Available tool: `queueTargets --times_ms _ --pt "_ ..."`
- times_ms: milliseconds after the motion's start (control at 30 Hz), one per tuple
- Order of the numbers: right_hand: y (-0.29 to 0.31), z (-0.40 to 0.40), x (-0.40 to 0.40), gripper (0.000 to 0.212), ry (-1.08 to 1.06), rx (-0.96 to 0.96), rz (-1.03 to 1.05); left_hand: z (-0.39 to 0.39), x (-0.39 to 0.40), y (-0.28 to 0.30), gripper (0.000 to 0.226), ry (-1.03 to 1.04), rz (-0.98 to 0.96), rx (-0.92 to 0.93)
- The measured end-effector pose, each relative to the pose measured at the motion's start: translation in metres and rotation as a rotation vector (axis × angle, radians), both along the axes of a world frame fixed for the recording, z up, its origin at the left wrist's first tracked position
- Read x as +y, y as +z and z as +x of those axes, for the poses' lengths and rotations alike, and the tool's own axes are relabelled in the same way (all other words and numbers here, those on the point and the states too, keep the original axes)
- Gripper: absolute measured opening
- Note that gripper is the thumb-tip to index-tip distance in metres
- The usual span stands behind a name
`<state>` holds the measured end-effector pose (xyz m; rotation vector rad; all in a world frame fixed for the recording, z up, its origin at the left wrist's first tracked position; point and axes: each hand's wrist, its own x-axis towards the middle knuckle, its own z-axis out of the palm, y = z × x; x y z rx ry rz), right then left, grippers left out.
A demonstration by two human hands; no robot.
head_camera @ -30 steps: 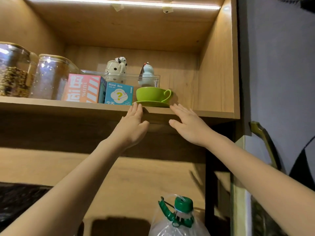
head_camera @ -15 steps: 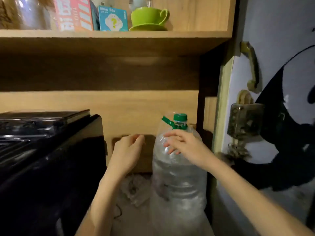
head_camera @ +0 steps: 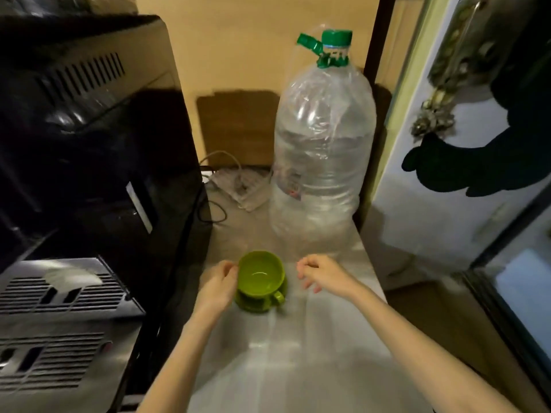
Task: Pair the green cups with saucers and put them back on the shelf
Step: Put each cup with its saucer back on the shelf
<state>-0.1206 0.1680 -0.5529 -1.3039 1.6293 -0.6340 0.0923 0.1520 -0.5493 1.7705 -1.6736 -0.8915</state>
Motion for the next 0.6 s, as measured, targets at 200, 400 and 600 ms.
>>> queueTargets --times_ms 200,400,600 --pt "-0.040 0.009 0.003 0.017 -0.193 -0.140 0.150 0.005 0.008 -0.059 0.027 0.198 0.273 0.143" --pt "-0.064 0.016 -0.005 0.009 -0.271 -0.289 0.237 0.000 0.000 -0.080 0.025 0.300 0.383 0.446" --pt "-0.076 0.024 -0.020 0.022 -0.297 -0.356 0.252 0.004 -0.007 -0.078 0.017 0.327 0.451 0.563"
